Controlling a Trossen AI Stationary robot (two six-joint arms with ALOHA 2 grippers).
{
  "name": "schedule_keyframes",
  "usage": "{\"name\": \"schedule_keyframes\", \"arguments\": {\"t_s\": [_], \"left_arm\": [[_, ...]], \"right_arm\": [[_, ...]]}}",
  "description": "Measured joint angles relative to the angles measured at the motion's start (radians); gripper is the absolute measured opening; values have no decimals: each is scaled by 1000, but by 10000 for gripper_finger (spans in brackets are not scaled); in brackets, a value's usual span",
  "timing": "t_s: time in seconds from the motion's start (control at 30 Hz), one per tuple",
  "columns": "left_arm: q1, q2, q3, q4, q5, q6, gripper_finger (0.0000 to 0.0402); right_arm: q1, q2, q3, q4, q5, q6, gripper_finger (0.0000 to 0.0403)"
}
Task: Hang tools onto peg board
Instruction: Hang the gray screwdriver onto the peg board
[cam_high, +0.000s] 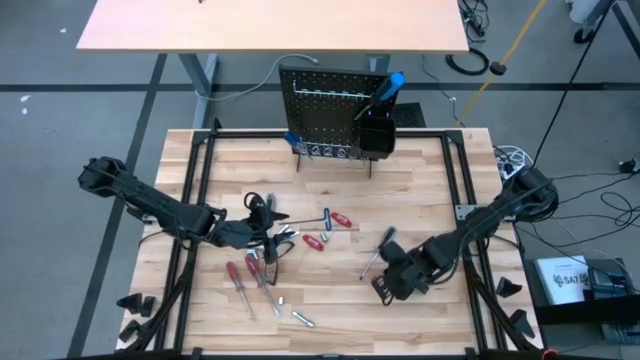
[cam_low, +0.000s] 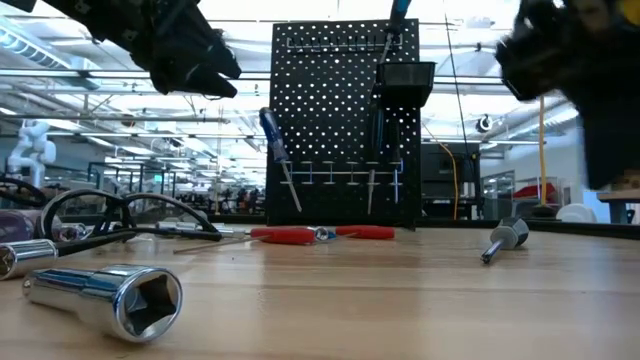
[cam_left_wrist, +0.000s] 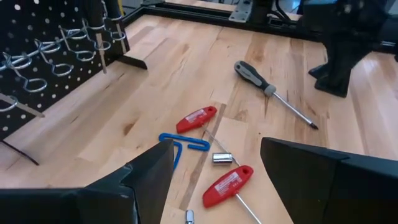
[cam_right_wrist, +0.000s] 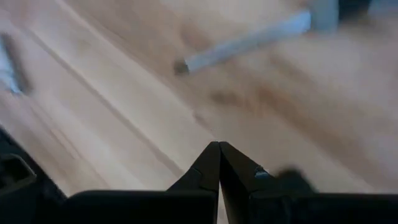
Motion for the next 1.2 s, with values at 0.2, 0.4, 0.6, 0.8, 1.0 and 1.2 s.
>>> {"name": "schedule_keyframes", "arguments": {"t_s": [0.2, 0.4, 0.6, 0.8, 1.0, 1.2], "left_arm": [[-1, 0, 0, 0, 6, 19, 248], [-1, 0, 0, 0, 4, 20, 248], [-1, 0, 0, 2, -3, 19, 248], [-1, 0, 0, 2, -6, 19, 248], [-1, 0, 0, 2, -18, 26, 248], [-1, 0, 0, 2, -24, 45, 248]], "right_arm": [[21, 50, 0, -36, -109, 41, 0], [23, 115, 0, -34, -208, -2, 0], [39, 132, 3, -146, -280, 15, 0], [77, 118, -2, -260, -307, 71, 0], [124, 117, -2, -335, -372, 132, 0], [135, 104, 32, -339, -293, 125, 0]]}}
